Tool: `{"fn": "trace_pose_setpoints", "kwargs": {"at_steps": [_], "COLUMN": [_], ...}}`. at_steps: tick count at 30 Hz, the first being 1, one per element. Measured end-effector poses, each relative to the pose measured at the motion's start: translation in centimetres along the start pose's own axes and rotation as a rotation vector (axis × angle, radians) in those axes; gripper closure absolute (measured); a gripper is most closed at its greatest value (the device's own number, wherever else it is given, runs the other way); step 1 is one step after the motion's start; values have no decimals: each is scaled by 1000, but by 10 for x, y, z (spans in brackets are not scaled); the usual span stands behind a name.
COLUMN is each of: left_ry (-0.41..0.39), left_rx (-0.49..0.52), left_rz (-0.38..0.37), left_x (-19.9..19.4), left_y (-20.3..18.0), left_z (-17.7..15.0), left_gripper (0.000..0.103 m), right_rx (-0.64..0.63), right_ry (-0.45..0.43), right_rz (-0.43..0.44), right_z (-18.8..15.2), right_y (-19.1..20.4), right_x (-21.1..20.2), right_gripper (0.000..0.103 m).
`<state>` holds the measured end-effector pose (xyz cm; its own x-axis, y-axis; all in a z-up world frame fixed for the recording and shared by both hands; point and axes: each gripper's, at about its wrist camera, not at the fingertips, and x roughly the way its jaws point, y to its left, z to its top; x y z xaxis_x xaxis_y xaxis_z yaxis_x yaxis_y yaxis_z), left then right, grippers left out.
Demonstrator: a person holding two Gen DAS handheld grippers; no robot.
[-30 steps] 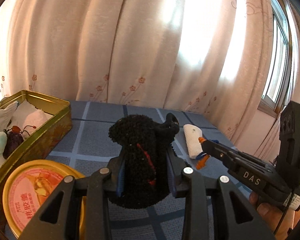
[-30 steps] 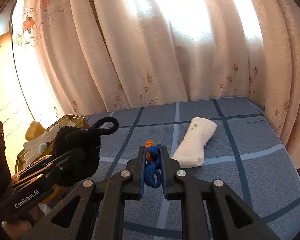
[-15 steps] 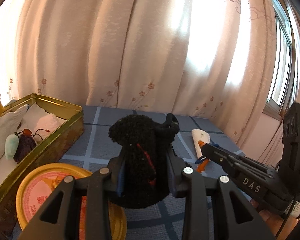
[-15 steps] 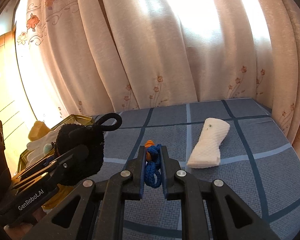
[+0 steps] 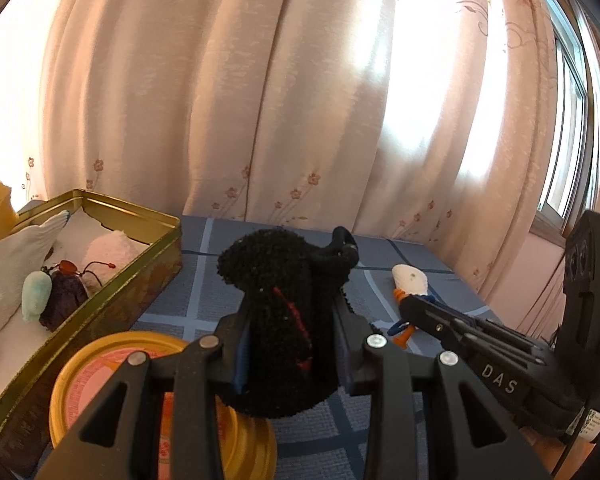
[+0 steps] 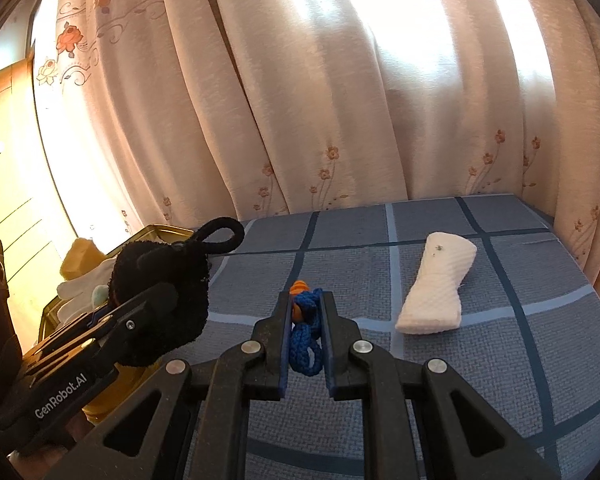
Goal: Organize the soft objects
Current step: 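Carry the black cloth with the left tool while the right tool carries the earplugs toward the gold tray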
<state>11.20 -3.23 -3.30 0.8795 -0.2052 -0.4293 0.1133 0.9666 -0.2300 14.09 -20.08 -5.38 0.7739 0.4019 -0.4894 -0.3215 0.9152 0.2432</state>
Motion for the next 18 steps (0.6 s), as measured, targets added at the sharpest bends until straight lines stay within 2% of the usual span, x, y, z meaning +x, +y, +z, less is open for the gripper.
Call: {"fn": "trace_pose_setpoints", "kwargs": {"at_steps": [18], "left_ry": [5], "left_rx": [-35], "left_rz": [-6], "left_x": [-5], "left_y": [22], "left_z": [2], "left_gripper": [70], "right_rx": [16], "right_ry": [26], "right_rz": [-10], "right_z": [-1], "right_y": [12], "right_x": [9], "right_gripper": [88]}}
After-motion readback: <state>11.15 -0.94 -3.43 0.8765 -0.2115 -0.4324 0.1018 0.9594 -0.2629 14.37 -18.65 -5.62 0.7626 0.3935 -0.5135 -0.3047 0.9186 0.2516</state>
